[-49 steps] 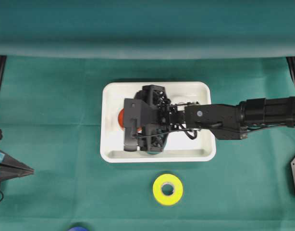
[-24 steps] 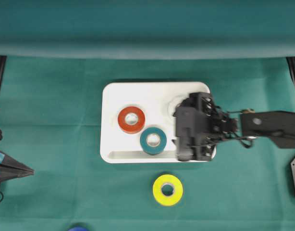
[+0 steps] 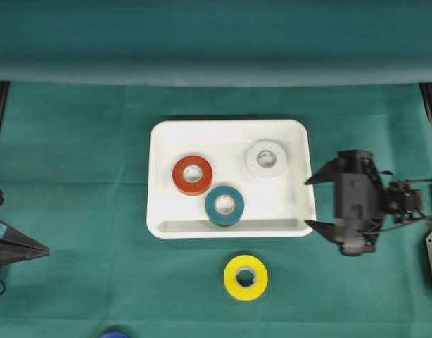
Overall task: Put the tape into the white case with the right arm.
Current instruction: 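Open the right gripper and lift away from the red roll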
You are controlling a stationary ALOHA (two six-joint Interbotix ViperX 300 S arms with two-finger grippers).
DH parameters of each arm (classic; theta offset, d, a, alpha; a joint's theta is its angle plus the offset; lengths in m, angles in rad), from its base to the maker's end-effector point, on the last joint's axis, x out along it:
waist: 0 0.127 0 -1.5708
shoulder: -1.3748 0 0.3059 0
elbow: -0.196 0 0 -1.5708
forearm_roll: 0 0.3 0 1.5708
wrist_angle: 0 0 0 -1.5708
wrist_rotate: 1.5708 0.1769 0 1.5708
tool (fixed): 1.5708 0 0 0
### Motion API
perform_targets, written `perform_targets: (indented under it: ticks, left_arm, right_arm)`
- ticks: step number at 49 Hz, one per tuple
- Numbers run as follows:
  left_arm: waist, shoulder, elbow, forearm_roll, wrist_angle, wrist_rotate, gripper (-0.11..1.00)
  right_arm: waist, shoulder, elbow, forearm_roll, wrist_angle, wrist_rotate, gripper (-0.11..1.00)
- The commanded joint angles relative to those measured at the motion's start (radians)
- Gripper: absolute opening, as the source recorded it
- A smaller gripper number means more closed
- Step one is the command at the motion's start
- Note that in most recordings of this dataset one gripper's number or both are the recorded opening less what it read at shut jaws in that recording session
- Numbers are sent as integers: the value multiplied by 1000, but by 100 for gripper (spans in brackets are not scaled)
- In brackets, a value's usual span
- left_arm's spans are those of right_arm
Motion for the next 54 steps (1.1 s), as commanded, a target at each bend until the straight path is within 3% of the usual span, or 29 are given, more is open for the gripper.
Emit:
perform_targets:
  ticks: [1,16,31,38,49,54]
  left_arm:
    - [3,9,-11,0,-9,0,0]
    - [3,8,-11,0,-9,0,0]
    - [3,8,-11,0,-9,0,0]
    - [3,9,-11,0,-9,0,0]
    - [3,9,-11,0,-11,0,0]
    - [3,9,-11,0,-9,2,0]
  right_arm:
    - [0,-67,34,-3,-5,2,68]
    - [0,-311,175,3,-8,6,67]
    - [28,-318,193,8,-3,41,67]
    - [92,-325,212,8,-8,63,67]
    - [255,-362,242,9,-3,80,66]
    - [276,-374,256,9,-2,89,66]
